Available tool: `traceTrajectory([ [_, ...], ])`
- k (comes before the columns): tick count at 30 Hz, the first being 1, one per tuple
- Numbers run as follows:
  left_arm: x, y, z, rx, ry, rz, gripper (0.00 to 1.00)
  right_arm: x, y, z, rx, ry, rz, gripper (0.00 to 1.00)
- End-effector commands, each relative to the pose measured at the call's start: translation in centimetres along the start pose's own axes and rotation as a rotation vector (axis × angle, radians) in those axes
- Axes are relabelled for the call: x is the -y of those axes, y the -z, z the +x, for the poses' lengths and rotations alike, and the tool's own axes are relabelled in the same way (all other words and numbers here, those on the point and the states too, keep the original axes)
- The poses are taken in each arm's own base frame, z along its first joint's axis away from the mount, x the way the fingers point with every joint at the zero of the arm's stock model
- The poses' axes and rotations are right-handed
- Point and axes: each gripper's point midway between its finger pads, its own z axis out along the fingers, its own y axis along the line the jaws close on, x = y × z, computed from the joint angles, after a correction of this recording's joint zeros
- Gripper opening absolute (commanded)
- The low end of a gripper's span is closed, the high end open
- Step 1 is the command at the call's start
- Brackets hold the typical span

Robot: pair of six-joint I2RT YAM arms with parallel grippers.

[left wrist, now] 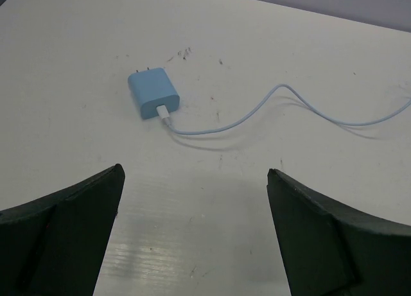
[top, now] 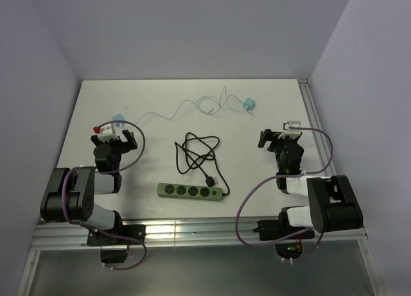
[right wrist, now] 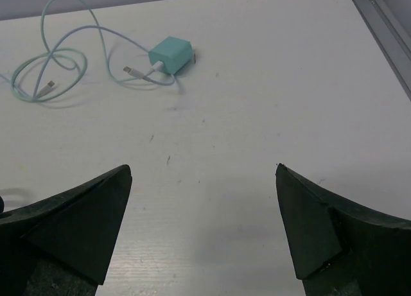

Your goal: Insert the plug

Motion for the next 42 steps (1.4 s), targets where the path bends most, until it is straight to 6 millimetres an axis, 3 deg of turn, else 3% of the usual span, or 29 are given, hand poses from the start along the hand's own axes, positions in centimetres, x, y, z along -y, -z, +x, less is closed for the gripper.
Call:
traceTrajectory([
  [1,0.1,-0.9,-3.9,0.114,-0.014,-0.009,1.0,0.0,-0.8,-3.3,0.106,0.015,0.007,1.0],
  [2,0.2,-1.2,-4.1,0.094,-0.014,-0.013,1.0,0.1,-0.7,-3.3,0.106,0.016,0.012,1.0],
  [5,-2.5,-1.9,-6.1,0.053,0.009,-0.222,0.99,0.1,-0.8,-3.3,0.105,0.015,0.01,1.0],
  [6,-1.3,-2.2,-6.1,0.005,0.061,-0.243,0.99,0.1,-0.8,-3.3,0.104,0.012,0.013,1.0],
  [7,-2.5,-1.7,-7.5,0.024,0.115,-0.348,0.99,0.6,-0.7,-3.4,0.107,0.01,0.043,1.0],
  [9,-3.2,-1.1,-8.0,-0.045,0.242,-0.462,0.99,1.5,-0.6,-3.8,0.121,-0.015,0.122,1.0],
  [10,-3.7,-0.7,-7.9,-0.068,0.27,-0.514,1.0,2.7,-0.1,-5.0,0.16,-0.023,0.211,1.0],
  [11,-3.6,-0.6,-8.1,-0.075,0.352,-0.544,0.99,2.5,0.2,-5.6,0.169,-0.027,0.228,1.0],
  [12,-3.2,-0.8,-9.8,-0.062,0.402,-0.553,0.99,2.3,0.0,-5.4,0.11,-0.024,0.246,1.0],
  [13,-3.7,0.8,-7.7,-0.172,0.403,-0.619,0.99,1.6,0.3,-6.7,0.124,-0.038,0.237,1.0],
  [14,-3.9,1.3,-7.8,-0.16,0.516,-0.681,0.99,2.8,1.0,-5.6,0.065,-0.051,0.33,1.0],
  [15,-3.9,1.7,-8.5,-0.175,0.566,-0.716,0.99,2.4,1.0,-6.9,0.082,-0.24,0.37,1.0],
  [16,-4.2,3.3,-7.1,-0.256,0.585,-0.772,1.0,2.4,1.5,-7.5,0.061,-0.287,0.394,1.0],
  [18,-3.5,3.4,-6.9,-0.311,0.679,-0.737,0.99,2.4,2.3,-6.5,-0.067,-0.379,0.441,1.0],
  [20,-4.2,4.0,-6.5,-0.373,0.704,-0.725,1.0,0.3,2.3,-6.1,-0.155,-0.389,0.327,1.0],
  [24,-6.1,6.8,-5.3,-0.429,0.722,-0.872,0.99,-3.9,3.2,-8.6,-0.176,-0.387,0.08,1.0],
  [27,-7.9,9.1,-4.6,-0.439,0.698,-0.985,1.0,-5.4,4.5,-9.6,-0.184,-0.387,-0.015,0.98],
  [33,-10.6,13.7,-2.0,-0.433,0.745,-1.169,0.97,-6.6,6.3,-9.4,-0.226,-0.349,-0.08,0.94],
  [39,-12.2,16.3,-1.6,-0.424,0.698,-1.303,0.94,-7.6,7.3,-8.6,-0.265,-0.382,-0.123,0.9],
  [42,-12.4,17.1,-0.3,-0.484,0.663,-1.351,0.94,-8.7,7.7,-8.8,-0.268,-0.371,-0.159,0.89],
])
